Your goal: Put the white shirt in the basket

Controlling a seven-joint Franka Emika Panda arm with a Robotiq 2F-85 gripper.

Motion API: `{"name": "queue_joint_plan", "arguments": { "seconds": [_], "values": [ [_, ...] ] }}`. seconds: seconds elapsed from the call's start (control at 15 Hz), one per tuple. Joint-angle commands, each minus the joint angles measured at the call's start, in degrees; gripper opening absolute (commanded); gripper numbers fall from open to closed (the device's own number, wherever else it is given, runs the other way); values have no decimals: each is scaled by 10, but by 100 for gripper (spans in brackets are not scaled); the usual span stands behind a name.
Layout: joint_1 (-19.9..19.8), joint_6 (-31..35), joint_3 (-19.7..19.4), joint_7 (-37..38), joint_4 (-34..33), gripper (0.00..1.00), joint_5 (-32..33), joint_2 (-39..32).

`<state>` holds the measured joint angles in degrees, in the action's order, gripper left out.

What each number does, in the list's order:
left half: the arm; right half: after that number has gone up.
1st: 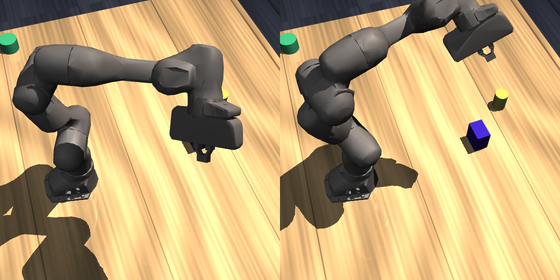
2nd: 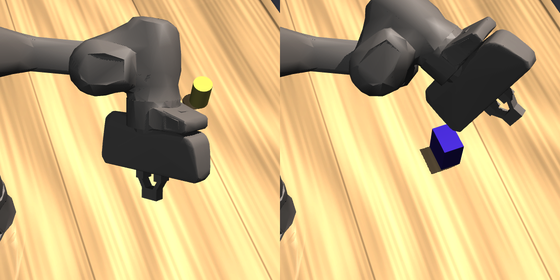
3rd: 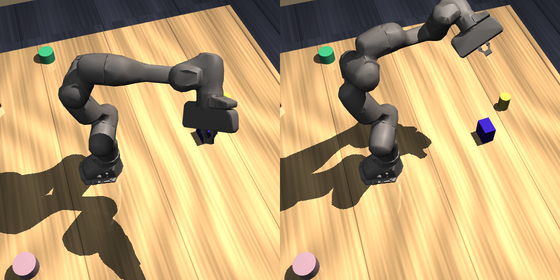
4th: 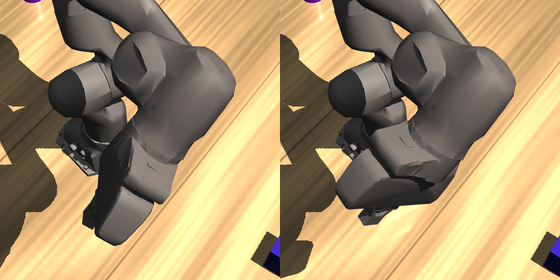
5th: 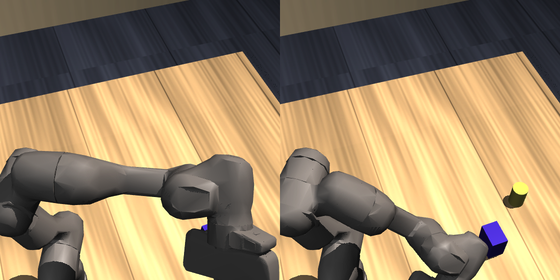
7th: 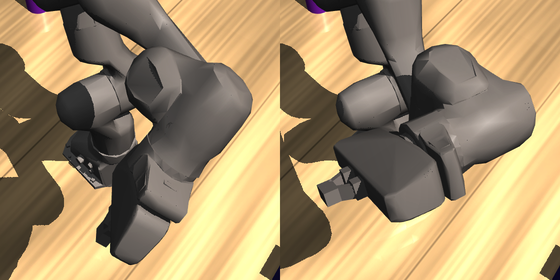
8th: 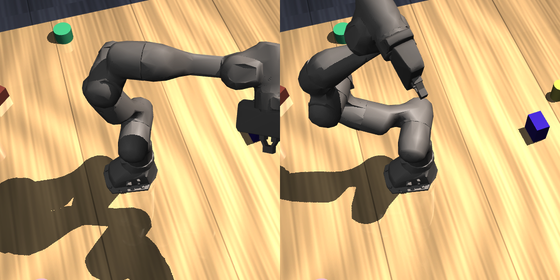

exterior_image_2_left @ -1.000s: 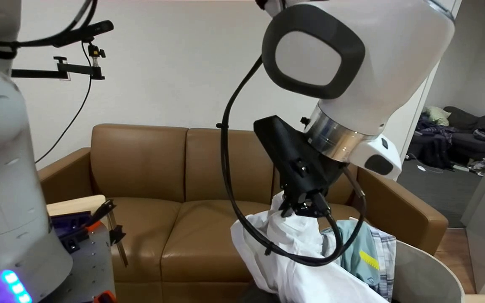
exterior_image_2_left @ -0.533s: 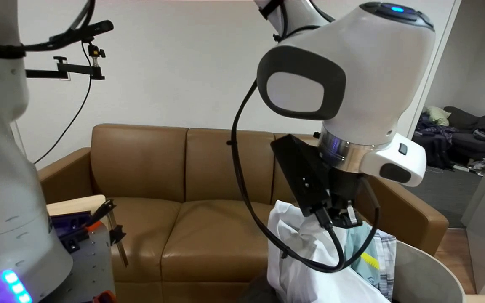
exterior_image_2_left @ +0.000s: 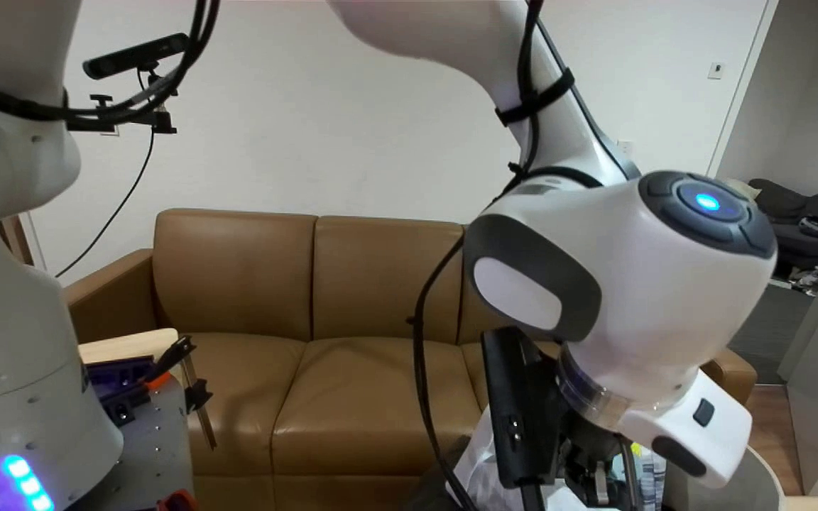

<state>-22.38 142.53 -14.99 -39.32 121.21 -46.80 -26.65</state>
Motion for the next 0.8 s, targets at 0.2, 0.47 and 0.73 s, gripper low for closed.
{"name": "queue_joint_plan", "arguments": {
  "seconds": [0.2, 0.47, 0.73],
  "values": [
    [-91, 11, 54, -10, -102, 2, -69, -80],
    [-96, 92, 62, -13, -134, 2, -83, -113],
    [-115, 28, 88, -46, -120, 2, -48, -123]
  ]
}}
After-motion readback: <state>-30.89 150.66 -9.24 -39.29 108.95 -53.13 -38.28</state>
